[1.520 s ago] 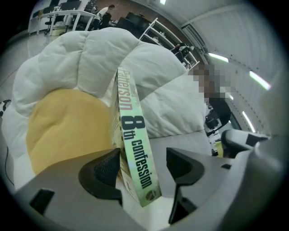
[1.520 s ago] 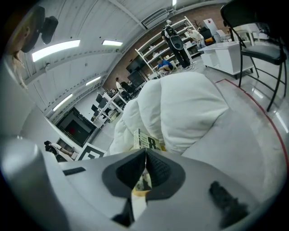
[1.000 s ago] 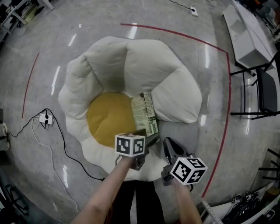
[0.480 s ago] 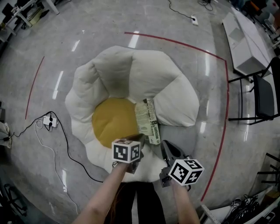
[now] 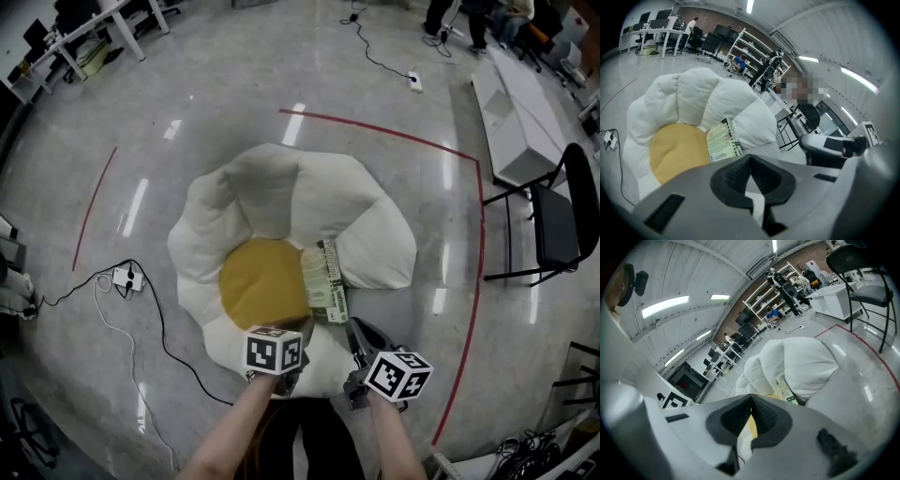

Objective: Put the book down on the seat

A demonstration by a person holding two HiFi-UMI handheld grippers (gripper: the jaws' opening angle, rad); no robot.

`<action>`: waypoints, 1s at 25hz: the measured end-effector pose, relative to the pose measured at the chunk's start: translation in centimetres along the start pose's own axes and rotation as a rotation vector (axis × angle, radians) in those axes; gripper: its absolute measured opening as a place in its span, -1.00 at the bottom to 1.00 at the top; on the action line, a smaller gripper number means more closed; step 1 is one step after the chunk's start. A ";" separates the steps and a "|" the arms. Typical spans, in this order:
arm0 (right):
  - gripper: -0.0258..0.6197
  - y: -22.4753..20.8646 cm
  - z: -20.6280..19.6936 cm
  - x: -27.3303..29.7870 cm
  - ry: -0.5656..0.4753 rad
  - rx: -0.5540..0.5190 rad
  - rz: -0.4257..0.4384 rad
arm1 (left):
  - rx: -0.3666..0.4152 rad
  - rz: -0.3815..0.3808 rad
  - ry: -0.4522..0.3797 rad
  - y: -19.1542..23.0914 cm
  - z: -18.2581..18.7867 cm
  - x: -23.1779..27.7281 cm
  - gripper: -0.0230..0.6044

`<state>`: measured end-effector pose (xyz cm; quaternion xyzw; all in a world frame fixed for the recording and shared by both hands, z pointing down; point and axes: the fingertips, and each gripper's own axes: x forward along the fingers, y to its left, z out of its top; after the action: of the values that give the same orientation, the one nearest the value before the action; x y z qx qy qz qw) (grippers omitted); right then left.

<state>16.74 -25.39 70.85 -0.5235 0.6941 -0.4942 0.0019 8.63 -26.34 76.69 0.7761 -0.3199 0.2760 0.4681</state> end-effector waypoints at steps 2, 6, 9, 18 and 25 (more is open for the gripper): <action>-0.88 1.5 0.5 -1.0 -0.009 0.011 0.011 | -0.002 -0.020 -0.012 -1.6 0.5 -2.0 -0.90; -0.88 5.3 1.9 -3.4 -0.025 0.040 0.035 | -0.016 -0.066 -0.044 -5.5 1.8 -6.7 -0.90; -0.88 8.1 3.9 -5.7 -0.039 0.049 0.062 | -0.009 -0.086 -0.066 -8.9 3.3 -9.7 -0.90; -0.88 15.0 8.2 -14.9 -0.091 -0.012 0.129 | -0.004 -0.150 -0.172 -17.5 4.8 -18.6 -0.90; -0.88 17.8 8.0 -19.8 -0.126 -0.068 0.157 | -0.029 -0.165 -0.236 -18.7 3.1 -23.9 -0.90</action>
<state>16.91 -17.10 44.31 -0.4974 0.7477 -0.4348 0.0666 7.79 -16.78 47.74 0.8201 -0.3118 0.1387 0.4593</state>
